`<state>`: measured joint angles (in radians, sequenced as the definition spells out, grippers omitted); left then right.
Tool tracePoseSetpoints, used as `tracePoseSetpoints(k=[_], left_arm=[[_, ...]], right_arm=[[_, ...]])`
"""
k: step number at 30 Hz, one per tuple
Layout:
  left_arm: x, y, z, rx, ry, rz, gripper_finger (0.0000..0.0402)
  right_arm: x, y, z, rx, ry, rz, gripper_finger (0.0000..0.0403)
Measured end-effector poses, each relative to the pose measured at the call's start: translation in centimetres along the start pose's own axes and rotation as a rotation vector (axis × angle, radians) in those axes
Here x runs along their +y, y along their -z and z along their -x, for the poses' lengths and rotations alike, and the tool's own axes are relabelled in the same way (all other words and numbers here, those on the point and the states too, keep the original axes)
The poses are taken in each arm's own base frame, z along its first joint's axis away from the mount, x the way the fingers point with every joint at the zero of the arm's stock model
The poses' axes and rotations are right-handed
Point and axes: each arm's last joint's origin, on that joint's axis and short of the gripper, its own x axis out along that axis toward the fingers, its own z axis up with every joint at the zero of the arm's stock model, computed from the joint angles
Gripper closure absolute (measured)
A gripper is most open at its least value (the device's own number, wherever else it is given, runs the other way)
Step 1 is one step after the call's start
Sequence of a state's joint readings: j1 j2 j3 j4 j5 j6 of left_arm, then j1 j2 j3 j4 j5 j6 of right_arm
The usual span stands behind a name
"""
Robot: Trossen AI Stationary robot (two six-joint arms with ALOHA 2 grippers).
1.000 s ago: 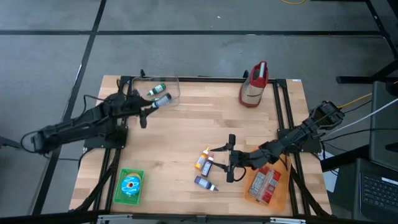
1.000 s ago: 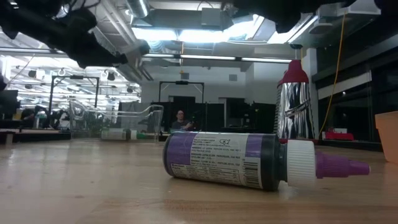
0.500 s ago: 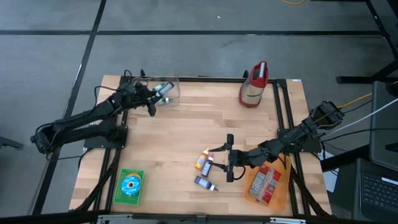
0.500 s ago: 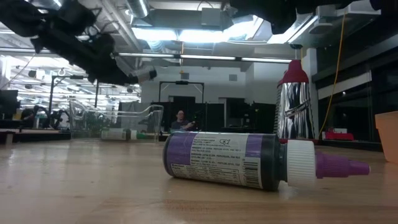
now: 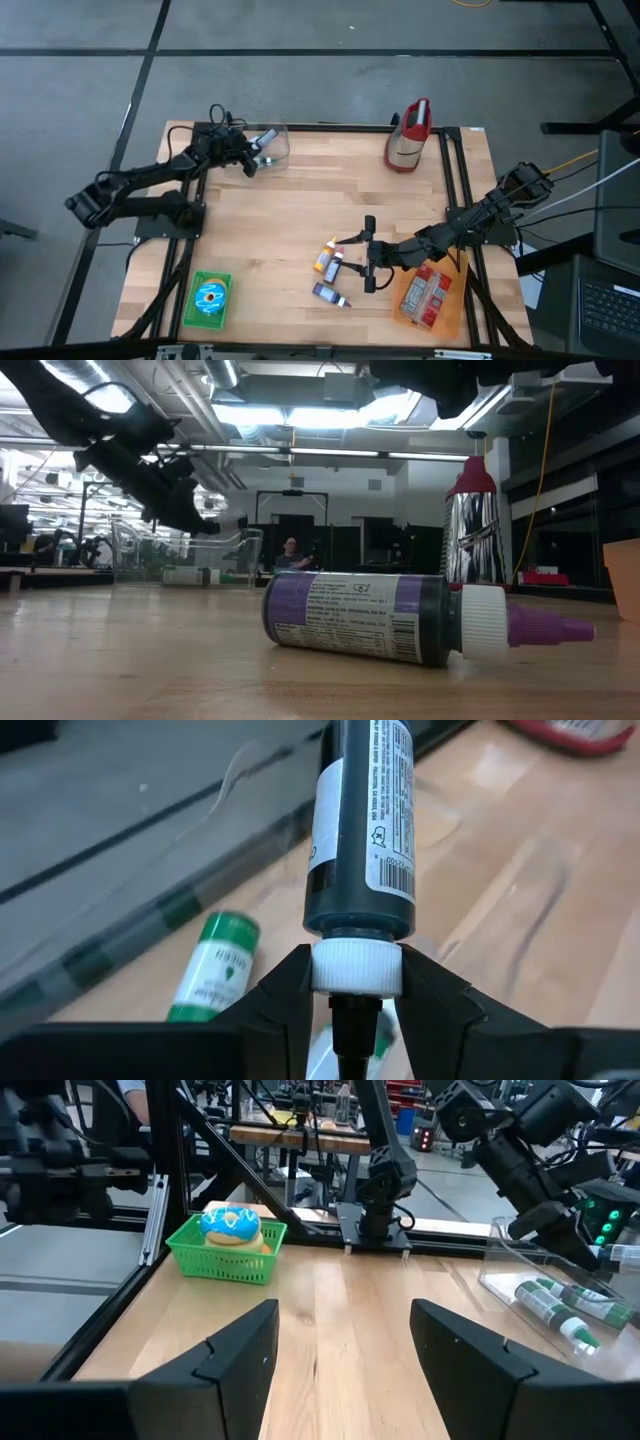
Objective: Pick & Place Food Item
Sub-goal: Put the black food coloring bottle into the white transparent bin, then put the violet food coloring bottle into the white transparent bin
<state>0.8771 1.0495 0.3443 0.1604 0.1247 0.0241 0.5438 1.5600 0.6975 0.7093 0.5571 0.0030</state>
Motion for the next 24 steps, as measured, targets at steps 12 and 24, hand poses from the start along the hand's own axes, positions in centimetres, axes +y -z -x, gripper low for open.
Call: tracePoseSetpoints(k=[12, 24], left_arm=[[1.0, 0.7, -0.7, 0.054, -0.030, 0.010, 0.0224], [-0.4, -0.9, -0.6, -0.111, 0.258, 0.023, 0.0210]], right_arm=[[0.0, 0.0, 0.0, 0.001, 0.000, -0.007, 0.0172], [0.0, 0.0, 0.0, 0.003, 0.000, -0.006, 0.0172]])
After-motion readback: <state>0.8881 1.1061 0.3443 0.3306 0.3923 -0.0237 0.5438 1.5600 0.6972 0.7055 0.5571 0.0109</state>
